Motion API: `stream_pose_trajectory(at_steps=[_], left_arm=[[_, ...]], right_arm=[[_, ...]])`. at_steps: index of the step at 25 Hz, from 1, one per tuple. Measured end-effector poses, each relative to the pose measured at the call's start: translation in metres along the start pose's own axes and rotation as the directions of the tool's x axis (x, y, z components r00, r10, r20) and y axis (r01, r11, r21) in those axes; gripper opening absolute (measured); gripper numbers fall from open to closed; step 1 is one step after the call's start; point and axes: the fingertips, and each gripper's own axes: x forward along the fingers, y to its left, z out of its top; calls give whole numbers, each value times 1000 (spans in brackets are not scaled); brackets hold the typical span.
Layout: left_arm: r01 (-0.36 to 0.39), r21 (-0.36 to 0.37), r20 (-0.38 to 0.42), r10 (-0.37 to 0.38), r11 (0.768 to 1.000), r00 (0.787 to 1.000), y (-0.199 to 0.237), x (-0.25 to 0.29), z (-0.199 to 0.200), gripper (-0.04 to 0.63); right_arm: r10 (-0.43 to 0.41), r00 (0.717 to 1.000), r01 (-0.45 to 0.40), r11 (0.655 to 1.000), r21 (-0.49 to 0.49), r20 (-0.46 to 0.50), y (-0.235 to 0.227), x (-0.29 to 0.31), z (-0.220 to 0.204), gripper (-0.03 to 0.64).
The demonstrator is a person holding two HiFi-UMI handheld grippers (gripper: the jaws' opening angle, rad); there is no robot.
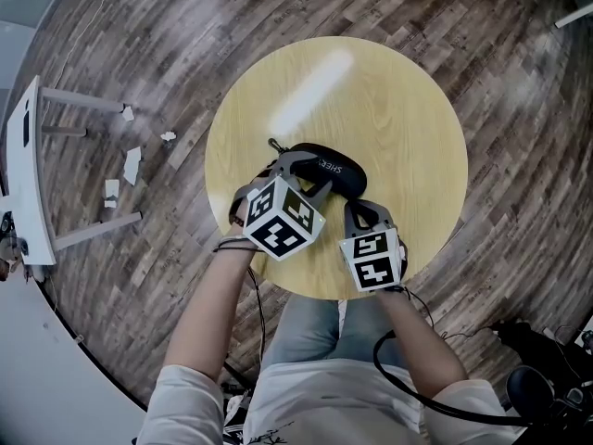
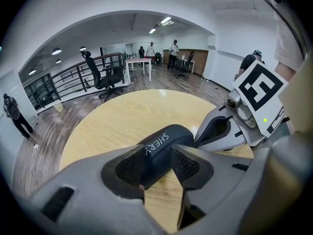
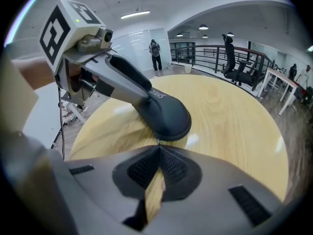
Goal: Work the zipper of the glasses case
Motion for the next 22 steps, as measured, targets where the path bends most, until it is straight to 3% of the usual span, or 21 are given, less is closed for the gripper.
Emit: stream_pose_trajectory(at_steps=[9, 15, 19, 22], left_arm=[[1, -14, 9, -1, 1000, 1000, -1, 1, 2, 172], [9, -159, 149, 15, 987, 989, 3, -5, 9, 176], [-44, -243, 236, 103, 969, 966, 12, -28, 9, 190], [-97, -305, 325, 199, 948, 925, 8, -65, 9, 189]], right_arm=[[-10, 1000, 10, 1000, -8, 12, -11, -4, -4, -2], [5, 1000, -5, 1000, 0, 5, -17, -8, -10, 2], [-24, 1000, 24, 1000, -20, 16, -36, -20, -23, 30], [-65, 990, 74, 995, -70, 123, -42, -53, -13, 28]])
